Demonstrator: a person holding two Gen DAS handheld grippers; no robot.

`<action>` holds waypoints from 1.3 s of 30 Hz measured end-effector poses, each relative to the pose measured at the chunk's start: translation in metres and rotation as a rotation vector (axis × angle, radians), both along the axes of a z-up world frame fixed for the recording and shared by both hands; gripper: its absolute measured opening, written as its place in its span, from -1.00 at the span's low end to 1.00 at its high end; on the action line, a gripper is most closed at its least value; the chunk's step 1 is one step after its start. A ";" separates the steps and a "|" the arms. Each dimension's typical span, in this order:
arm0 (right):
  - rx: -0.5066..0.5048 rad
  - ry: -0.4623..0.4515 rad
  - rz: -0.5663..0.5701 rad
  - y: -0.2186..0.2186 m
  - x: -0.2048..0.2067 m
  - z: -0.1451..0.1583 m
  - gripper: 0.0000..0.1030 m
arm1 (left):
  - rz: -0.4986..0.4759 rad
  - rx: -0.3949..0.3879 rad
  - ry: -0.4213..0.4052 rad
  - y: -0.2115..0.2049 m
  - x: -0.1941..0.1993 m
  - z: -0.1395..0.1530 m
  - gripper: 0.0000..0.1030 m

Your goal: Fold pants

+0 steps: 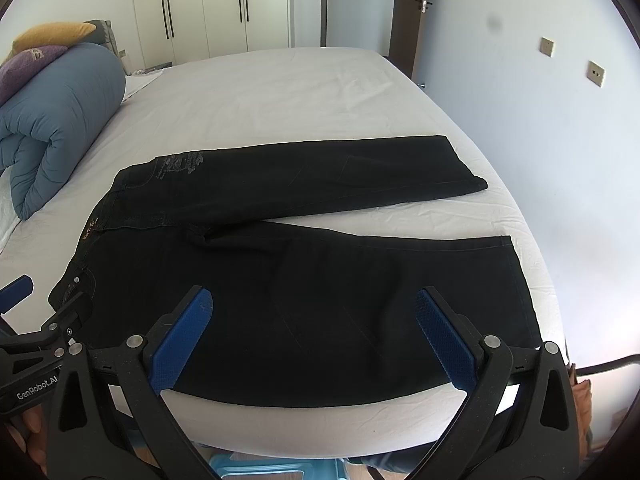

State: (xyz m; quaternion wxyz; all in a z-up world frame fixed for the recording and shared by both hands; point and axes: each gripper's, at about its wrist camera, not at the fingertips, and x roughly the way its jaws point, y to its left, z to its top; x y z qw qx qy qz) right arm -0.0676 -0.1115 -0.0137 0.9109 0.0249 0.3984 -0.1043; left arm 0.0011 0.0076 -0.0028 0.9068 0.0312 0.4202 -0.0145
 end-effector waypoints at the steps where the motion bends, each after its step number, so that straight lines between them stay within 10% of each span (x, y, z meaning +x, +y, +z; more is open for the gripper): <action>1: 0.000 0.000 -0.001 0.000 0.000 0.000 1.00 | 0.000 0.001 0.001 0.000 0.000 0.000 1.00; 39: 0.001 0.010 0.016 0.016 0.003 -0.006 1.00 | 0.001 -0.001 0.002 0.001 0.001 -0.002 1.00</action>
